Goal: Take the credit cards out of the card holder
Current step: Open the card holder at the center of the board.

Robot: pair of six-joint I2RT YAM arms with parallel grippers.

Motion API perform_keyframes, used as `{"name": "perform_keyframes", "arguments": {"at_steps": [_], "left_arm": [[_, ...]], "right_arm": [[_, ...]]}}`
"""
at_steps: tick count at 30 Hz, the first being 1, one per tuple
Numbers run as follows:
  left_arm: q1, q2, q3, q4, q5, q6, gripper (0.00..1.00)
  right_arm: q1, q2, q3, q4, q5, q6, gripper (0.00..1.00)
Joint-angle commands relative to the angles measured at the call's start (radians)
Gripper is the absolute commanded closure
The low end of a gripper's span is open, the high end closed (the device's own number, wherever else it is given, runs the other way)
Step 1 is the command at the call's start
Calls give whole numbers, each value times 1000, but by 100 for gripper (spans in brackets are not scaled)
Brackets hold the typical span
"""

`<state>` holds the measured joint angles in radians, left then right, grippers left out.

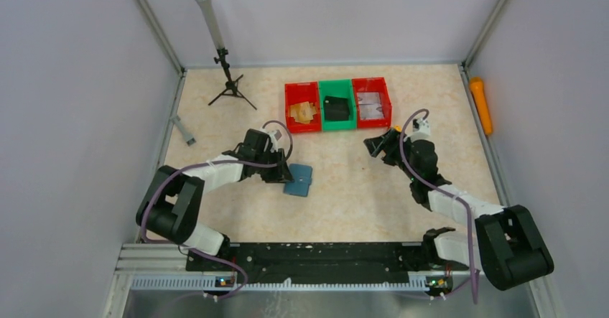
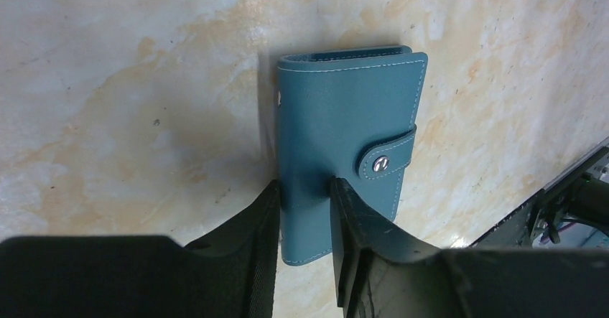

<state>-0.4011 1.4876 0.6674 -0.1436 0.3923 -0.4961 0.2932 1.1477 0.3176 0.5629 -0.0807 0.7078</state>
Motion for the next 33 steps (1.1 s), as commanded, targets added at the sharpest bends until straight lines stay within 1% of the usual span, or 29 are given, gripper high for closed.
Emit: {"name": "perform_keyframes", "arguments": {"at_steps": [1, 3, 4, 6, 7, 8, 11, 13, 19, 22, 25, 27, 29, 33], "left_arm": [[-2, 32, 39, -21, 22, 10, 67], [-2, 40, 39, -20, 23, 8, 68], [-2, 43, 39, -15, 34, 6, 70], [-2, 47, 41, -8, 50, 3, 76], [-2, 46, 41, -4, 54, 0, 83], [-2, 43, 39, 1, 58, -1, 86], [-1, 6, 22, 34, 61, -9, 96], [-1, -37, 3, 59, 33, -17, 100], [-1, -198, -84, 163, -23, -51, 100], [-1, -259, -109, 180, -62, -56, 100], [-1, -315, -144, 223, -80, -75, 100], [-1, -336, -168, 258, -76, -90, 100], [-1, -346, -181, 285, -69, -98, 100], [-1, -346, -190, 314, -45, -107, 100]], "right_arm": [[59, 34, 58, 91, -41, -5, 18], [92, 51, 69, 94, -33, -16, 19], [105, 59, 75, 92, -31, -22, 19], [130, 76, 87, 93, -29, -31, 19], [143, 83, 92, 94, -27, -35, 20], [154, 92, 96, 95, -27, -37, 20], [193, 119, 117, 97, -30, -50, 20], [226, 142, 138, 82, -18, -68, 21], [345, 195, 207, 28, 38, -132, 20], [409, 221, 239, 7, 74, -169, 19], [483, 253, 281, -11, 141, -213, 18], [530, 283, 313, -26, 179, -247, 18], [565, 320, 347, -45, 197, -268, 21], [604, 392, 385, -44, 197, -276, 21]]}}
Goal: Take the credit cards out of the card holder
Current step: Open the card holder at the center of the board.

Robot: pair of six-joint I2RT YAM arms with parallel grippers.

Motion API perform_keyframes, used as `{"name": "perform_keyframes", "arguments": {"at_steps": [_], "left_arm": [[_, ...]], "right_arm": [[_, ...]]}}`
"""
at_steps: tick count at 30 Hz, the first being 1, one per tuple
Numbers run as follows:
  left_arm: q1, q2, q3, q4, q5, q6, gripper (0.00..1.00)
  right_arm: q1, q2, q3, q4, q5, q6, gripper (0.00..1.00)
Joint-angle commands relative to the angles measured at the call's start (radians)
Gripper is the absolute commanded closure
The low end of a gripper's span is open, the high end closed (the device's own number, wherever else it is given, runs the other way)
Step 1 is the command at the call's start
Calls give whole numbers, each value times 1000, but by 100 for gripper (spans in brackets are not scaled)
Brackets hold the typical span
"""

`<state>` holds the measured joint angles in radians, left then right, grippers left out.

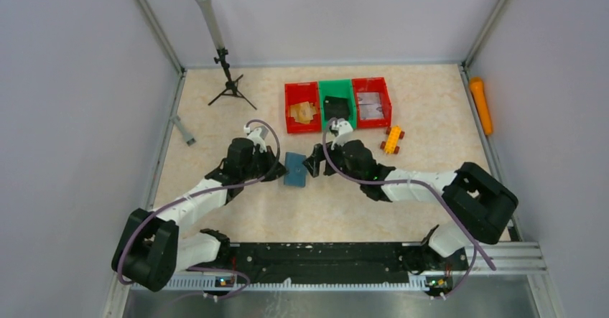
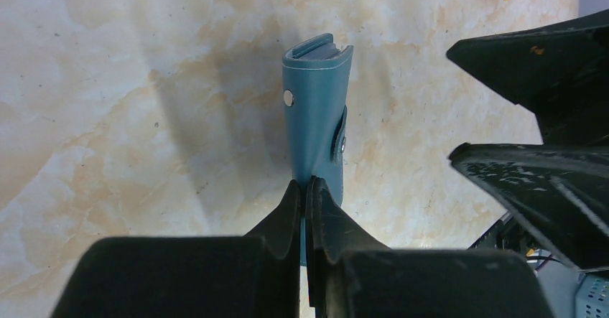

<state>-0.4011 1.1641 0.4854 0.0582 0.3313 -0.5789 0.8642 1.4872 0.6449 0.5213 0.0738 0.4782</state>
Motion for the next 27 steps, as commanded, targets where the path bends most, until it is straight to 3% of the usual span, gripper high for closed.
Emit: {"name": "perform_keyframes", "arguments": {"at_steps": [1, 17, 27], "left_arm": [[-1, -24, -10, 117, 18, -25, 100], [-1, -77, -46, 188, 61, -41, 100], [-1, -122, -55, 161, 2, -32, 100]], "right_arm": [[38, 65, 64, 1, 37, -45, 21], [96, 162, 139, -25, 56, -49, 24], [96, 167, 182, -160, 240, -4, 55]]}}
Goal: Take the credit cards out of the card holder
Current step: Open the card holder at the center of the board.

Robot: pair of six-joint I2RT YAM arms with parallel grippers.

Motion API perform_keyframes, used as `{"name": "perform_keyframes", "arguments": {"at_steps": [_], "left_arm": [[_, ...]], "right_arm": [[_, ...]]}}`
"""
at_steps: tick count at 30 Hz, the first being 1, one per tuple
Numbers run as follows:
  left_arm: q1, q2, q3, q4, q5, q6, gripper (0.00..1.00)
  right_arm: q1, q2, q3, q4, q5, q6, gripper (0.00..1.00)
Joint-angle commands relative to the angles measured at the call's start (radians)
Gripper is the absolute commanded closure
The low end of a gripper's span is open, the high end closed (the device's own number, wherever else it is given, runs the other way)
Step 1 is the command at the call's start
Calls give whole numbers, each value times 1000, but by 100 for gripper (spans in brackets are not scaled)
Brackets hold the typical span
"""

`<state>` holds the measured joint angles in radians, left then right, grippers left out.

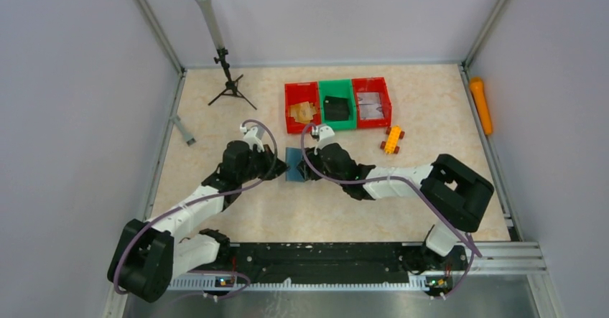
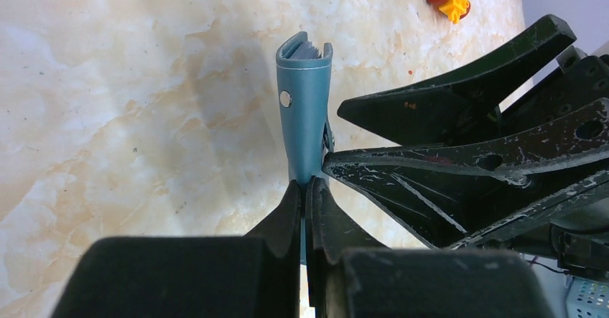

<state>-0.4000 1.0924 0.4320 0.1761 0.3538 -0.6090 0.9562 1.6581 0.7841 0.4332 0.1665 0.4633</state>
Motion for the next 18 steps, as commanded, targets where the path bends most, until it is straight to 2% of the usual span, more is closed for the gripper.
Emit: {"name": "perform_keyframes", "arguments": {"at_steps": [1, 6, 9, 16, 18], "left_arm": [[-2, -53, 0, 33, -34, 3, 100], [-2, -62, 1, 12, -69, 8, 100], [-2, -60, 7, -4, -85, 12, 100], [-2, -64, 8, -8, -85, 14, 100], [-2, -61, 8, -9, -84, 15, 100]], "right_arm": [[4, -9, 43, -82, 167, 11, 57], [4, -20, 54, -140, 259, 24, 69], [4, -24, 61, -167, 297, 33, 71], [4, -23, 72, -185, 307, 33, 72], [3, -31, 69, -177, 287, 26, 65]]}}
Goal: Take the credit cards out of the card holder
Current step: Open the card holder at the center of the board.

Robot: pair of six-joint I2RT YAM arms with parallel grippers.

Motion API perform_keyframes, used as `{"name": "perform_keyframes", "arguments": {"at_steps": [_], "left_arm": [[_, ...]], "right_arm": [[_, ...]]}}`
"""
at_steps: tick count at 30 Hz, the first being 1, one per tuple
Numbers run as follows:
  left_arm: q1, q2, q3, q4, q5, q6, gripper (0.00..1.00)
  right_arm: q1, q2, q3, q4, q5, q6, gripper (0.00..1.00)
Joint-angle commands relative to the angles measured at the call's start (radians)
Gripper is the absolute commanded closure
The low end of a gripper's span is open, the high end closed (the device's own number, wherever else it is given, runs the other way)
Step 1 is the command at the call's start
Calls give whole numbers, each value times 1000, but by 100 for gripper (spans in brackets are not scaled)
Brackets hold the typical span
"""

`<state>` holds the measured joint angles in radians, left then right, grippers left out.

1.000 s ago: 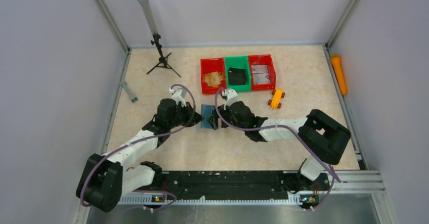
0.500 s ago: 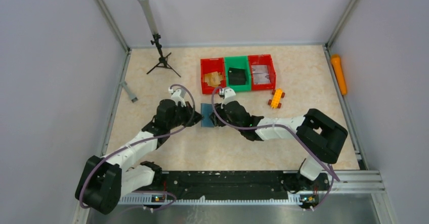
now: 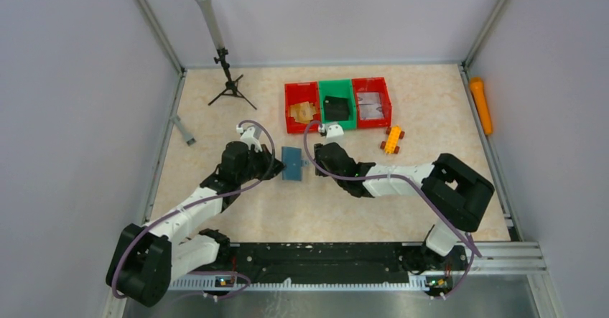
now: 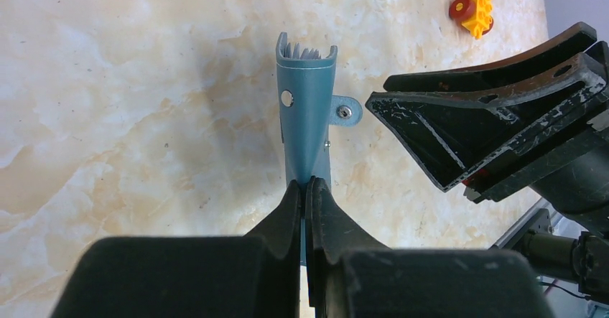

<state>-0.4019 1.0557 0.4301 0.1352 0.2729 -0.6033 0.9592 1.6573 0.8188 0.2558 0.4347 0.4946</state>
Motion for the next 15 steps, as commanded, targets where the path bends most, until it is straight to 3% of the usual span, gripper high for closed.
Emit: {"name": "perform_keyframes", "arguments": {"at_steps": [1, 6, 15], "left_arm": [[0, -25, 10, 32, -3, 8, 100], [0, -32, 12, 26, -9, 2, 100], [0, -33, 14, 21, -3, 0, 100]], "right_arm": [[-2, -34, 28, 13, -3, -14, 59], [-7, -63, -25, 117, -106, -28, 41], [-10, -102, -85, 214, -144, -42, 37]]}}
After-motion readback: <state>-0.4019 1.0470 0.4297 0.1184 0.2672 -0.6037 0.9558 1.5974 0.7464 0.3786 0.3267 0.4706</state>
